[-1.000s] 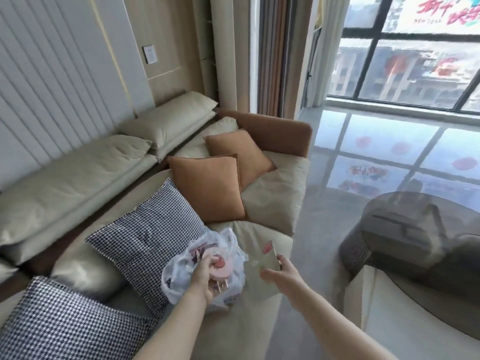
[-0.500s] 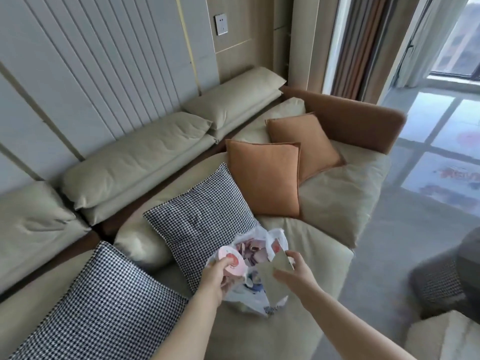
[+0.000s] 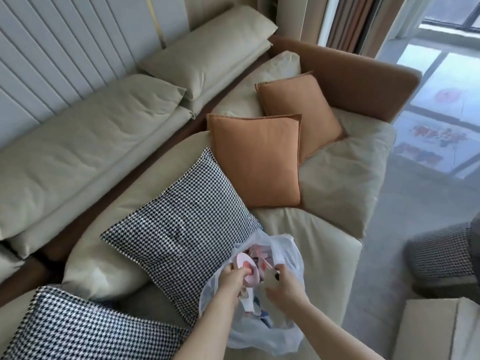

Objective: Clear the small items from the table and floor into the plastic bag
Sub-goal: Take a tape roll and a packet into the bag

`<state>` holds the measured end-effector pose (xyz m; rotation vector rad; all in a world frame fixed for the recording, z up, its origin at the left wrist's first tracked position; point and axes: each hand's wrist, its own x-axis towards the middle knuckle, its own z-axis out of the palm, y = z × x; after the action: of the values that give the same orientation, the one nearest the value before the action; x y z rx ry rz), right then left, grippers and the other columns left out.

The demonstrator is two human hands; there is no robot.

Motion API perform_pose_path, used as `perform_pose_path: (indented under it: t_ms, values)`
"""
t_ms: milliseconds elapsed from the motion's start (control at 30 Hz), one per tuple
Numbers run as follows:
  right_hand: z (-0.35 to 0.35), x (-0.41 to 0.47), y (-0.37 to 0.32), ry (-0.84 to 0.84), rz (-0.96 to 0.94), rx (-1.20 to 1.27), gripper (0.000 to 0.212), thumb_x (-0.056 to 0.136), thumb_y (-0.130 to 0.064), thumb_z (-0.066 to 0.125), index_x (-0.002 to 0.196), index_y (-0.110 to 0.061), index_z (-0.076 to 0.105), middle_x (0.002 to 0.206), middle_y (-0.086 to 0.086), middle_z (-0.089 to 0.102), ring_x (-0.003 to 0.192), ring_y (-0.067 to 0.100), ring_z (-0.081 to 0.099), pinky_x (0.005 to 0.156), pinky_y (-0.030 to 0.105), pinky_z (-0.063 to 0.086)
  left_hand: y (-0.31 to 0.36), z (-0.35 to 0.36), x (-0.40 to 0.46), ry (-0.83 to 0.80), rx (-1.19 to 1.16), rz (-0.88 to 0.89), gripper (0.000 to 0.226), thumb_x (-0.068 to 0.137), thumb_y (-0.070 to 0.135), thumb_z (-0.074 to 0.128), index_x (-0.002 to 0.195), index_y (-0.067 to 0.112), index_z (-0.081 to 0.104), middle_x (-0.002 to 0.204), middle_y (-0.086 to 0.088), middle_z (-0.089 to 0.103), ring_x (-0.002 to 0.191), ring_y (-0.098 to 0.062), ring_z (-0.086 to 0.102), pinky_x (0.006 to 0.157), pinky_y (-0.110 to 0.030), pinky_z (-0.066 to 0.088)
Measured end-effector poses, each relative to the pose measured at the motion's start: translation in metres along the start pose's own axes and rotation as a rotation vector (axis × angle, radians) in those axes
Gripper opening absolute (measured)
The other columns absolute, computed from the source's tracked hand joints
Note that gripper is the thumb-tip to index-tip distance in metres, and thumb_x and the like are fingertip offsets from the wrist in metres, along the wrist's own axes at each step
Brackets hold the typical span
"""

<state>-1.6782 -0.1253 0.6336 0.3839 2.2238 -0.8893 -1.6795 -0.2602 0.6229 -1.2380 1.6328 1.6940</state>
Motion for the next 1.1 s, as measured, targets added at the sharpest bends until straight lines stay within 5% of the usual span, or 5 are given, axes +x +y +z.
perform_pose_path:
  t_ms: [100,367,533,867,1100]
  values:
    - [0.007,0.013,-0.004,-0.019,0.001,0.005,0.032,0.084,-0.023,0.061,0.109,-0.022,0.042,0.106,-0.003,0.056,0.075,0.007,0.048,0.05,0.013,0.032,-0.003,0.003,0.024,-0.015,0.063,-0.007,0.036,0.084,0.01,0.062,0.116,0.02,0.05,0.104,-0.011,0.066,0.075,-0.022,0.063,0.057,-0.024,0.05]
    - [0.004,0.006,0.006,-0.082,0.03,-0.055,0.051,0.088,-0.006,0.05,0.137,-0.011,0.036,0.134,0.005,0.047,0.122,0.021,0.047,0.096,0.027,0.041,-0.017,-0.001,0.037,-0.05,0.228,0.013,0.037,0.091,-0.007,0.046,0.126,0.0,0.056,0.089,0.002,0.055,0.082,-0.015,0.05,0.069,-0.029,0.042]
    - [-0.008,0.0,0.006,-0.123,0.031,-0.139,0.056,0.089,-0.011,0.051,0.142,-0.015,0.032,0.142,0.008,0.041,0.12,0.024,0.05,0.089,0.027,0.046,-0.017,-0.003,0.03,-0.075,0.328,0.018,0.041,0.09,-0.001,0.049,0.131,0.003,0.054,0.121,-0.012,0.061,0.114,-0.025,0.056,0.102,-0.037,0.045]
    - [-0.044,-0.051,0.039,-0.003,-0.05,-0.105,0.047,0.087,-0.015,0.055,0.134,-0.017,0.047,0.132,0.005,0.052,0.112,0.02,0.057,0.092,0.028,0.049,-0.018,0.026,-0.026,-0.212,0.54,0.144,0.021,0.085,0.008,0.057,0.1,0.022,0.057,0.114,-0.006,0.063,0.112,-0.029,0.059,0.099,-0.039,0.046]
    - [-0.078,-0.112,0.107,0.154,-0.042,-0.13,0.045,0.089,-0.018,0.054,0.134,-0.014,0.047,0.134,0.008,0.051,0.12,0.024,0.052,0.091,0.025,0.042,-0.035,0.079,-0.093,-0.325,0.884,0.309,0.033,0.087,0.012,0.055,0.12,0.012,0.057,0.119,-0.008,0.061,0.116,-0.028,0.057,0.102,-0.033,0.044]
